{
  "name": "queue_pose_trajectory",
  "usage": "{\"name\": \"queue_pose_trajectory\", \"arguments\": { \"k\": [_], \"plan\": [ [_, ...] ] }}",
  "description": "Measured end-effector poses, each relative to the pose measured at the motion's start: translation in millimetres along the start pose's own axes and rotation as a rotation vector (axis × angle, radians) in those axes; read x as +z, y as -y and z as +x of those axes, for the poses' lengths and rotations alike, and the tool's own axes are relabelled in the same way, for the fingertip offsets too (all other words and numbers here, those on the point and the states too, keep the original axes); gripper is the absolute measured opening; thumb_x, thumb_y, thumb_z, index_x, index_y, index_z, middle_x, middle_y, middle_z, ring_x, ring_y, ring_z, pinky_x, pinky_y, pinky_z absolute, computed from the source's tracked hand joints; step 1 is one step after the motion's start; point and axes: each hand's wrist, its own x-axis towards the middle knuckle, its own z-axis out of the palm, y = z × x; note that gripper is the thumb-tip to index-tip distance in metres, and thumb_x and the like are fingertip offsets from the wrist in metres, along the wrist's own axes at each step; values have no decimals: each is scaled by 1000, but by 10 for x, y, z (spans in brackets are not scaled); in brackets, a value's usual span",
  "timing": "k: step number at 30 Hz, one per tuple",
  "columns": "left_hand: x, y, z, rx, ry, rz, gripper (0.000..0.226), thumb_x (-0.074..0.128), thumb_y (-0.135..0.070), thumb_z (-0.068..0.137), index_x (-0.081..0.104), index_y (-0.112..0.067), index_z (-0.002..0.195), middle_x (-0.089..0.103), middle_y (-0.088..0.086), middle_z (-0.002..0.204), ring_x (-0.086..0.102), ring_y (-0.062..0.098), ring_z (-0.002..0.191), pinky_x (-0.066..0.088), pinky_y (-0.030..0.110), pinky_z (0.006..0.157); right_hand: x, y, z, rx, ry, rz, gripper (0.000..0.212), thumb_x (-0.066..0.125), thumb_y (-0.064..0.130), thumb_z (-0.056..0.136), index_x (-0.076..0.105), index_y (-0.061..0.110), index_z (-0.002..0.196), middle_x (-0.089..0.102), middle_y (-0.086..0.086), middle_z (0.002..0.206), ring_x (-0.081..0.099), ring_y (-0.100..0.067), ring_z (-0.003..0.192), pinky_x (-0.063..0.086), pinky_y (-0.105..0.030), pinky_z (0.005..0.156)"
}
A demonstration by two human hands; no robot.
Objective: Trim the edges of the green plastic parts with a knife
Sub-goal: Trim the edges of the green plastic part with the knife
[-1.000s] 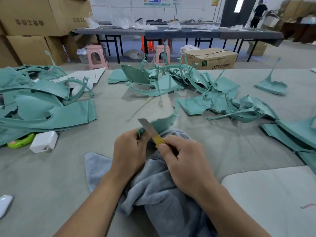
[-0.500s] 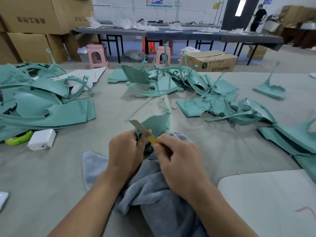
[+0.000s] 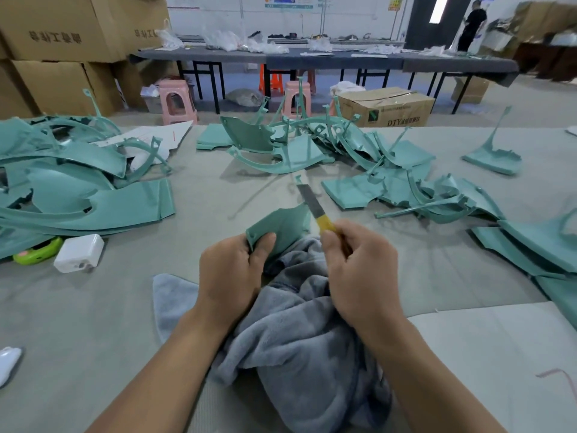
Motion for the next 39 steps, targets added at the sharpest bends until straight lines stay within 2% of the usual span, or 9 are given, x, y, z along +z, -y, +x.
{"name": "queue_pose_trajectory", "arguments": {
  "k": [15,20,23,26,30,32,34,36,39],
  "plan": [
    [15,-23,-24,78,5,46,49,57,-42,92,60,-10,56,58,8,48,50,32,42,31,27,49,-9,74,-50,-27,177,164,26,59,30,96,59,26,71,52,14,56,44,-6,51,31,-15,49],
    [4,-24,-40,97,19,106,38,73,-31,86,64,-7,58,57,10,45,52,34,39,32,27,48,-63,-126,58,137,15,18,28,61,25,98,63,18,71,56,4,57,48,-12,56,38,-32,57],
    [-8,-80,-43,169,117,152,6,79,-21,82,76,-22,87,68,4,61,62,33,54,41,29,51,-87,-82,64,141,137,480,19,68,17,93,77,20,77,76,9,107,67,0,102,56,-34,86],
    [7,-72,-56,52,204,26,8,63,-37,91,68,-30,89,71,3,74,65,34,72,49,37,61,-82,-7,85,117,449,706,20,67,17,87,80,21,74,53,17,146,42,9,138,40,-31,113],
    [1,-44,-45,58,95,257,8,73,-30,86,74,-25,81,70,10,66,65,39,61,34,30,57,-145,-70,92,-89,609,395,17,71,16,87,83,26,81,57,23,143,37,15,138,33,-6,107],
    [11,-39,-53,113,-5,267,13,73,-32,80,78,-26,90,72,7,66,66,36,57,32,26,54,-109,-70,81,-109,496,354,16,72,16,91,84,26,88,66,22,132,49,12,129,39,-13,107],
    [-20,-12,-29,52,-101,103,26,71,-45,79,75,-35,104,77,-7,84,72,19,73,42,26,56,-73,-48,91,-47,341,586,21,69,7,94,84,21,87,77,9,107,69,-6,104,55,-26,93],
    [-24,51,18,-81,-86,-217,45,76,-51,76,66,-47,119,71,-28,111,67,-4,103,51,18,84,-83,-46,111,68,190,826,26,69,2,91,83,19,77,78,2,87,72,-15,84,57,-30,81],
    [-29,48,89,-242,60,-585,73,83,-59,66,54,-50,132,57,-25,138,52,1,131,43,28,109,-179,-117,167,347,92,1272,11,73,14,82,82,14,75,78,-4,89,73,-14,87,58,-34,90]
  ]
}}
